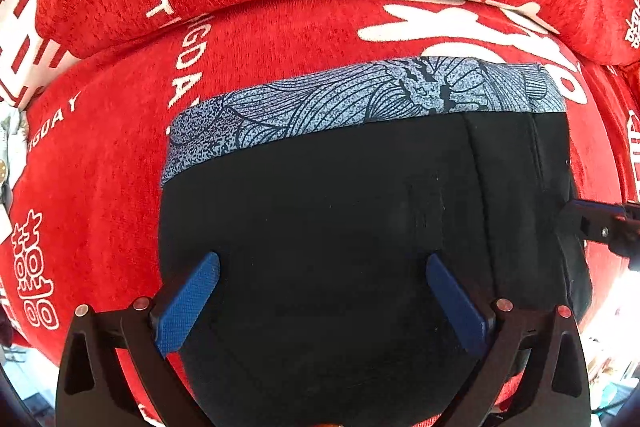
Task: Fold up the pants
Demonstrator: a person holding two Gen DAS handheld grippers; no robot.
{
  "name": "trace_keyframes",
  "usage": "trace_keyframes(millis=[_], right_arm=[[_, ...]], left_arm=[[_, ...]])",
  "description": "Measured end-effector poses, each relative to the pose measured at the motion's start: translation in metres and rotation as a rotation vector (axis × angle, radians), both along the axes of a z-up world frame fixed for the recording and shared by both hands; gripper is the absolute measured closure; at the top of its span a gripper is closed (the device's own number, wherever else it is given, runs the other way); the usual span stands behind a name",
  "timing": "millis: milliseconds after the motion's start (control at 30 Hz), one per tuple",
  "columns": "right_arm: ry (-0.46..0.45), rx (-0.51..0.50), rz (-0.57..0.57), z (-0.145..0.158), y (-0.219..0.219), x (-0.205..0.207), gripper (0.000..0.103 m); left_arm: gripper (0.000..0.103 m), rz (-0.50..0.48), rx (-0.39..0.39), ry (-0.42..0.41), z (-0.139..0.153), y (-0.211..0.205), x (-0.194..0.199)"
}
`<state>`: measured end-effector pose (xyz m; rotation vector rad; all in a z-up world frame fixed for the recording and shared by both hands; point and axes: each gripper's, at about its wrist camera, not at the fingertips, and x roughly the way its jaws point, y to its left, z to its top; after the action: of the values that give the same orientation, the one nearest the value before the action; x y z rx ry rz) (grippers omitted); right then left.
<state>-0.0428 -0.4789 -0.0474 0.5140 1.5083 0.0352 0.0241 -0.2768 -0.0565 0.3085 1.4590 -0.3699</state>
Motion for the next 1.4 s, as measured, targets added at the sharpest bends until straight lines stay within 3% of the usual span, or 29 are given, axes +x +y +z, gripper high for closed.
trace_keyframes(millis=[167,300,500,667,833,1000,1167,1400], right_arm=[[0.047,-0.009,-0.01,0.011,0.004,-0.004,0.077],[0.072,0.003,-0.049,0.025,0.003,-0.019,0.053],[0.135,0.015,-0.098,0.041,0.004,-0.049,0.047],[0.178,0.028,-0.103,0.056,0.012,-0.065,0.036],[0.158,0.007,-0.079,0.083,0.023,-0.066,0.025],[0.124,-0.023,-0.059,0.106,0.032,-0.06,0.021],[0.062,-0.118,-0.034,0.128,0.038,-0.05,0.011],[-0.016,-0.243,0.011,0.152,0.046,-0.04,0.011]], left_arm=[[0.0,0.01,0.063,0.031,0.013,0.0,-0.003],[0.0,0.019,0.061,0.062,0.033,0.012,-0.014],[0.0,-0.007,0.047,0.094,0.067,0.024,-0.038],[0.0,-0.043,0.061,0.094,0.094,0.028,-0.057],[0.0,-0.053,0.066,0.049,0.121,0.029,-0.066],[0.0,-0.009,0.05,0.024,0.139,0.034,-0.063],[0.0,0.023,0.059,-0.002,0.148,0.039,-0.056],[0.0,0.079,0.071,0.005,0.152,0.048,-0.044]])
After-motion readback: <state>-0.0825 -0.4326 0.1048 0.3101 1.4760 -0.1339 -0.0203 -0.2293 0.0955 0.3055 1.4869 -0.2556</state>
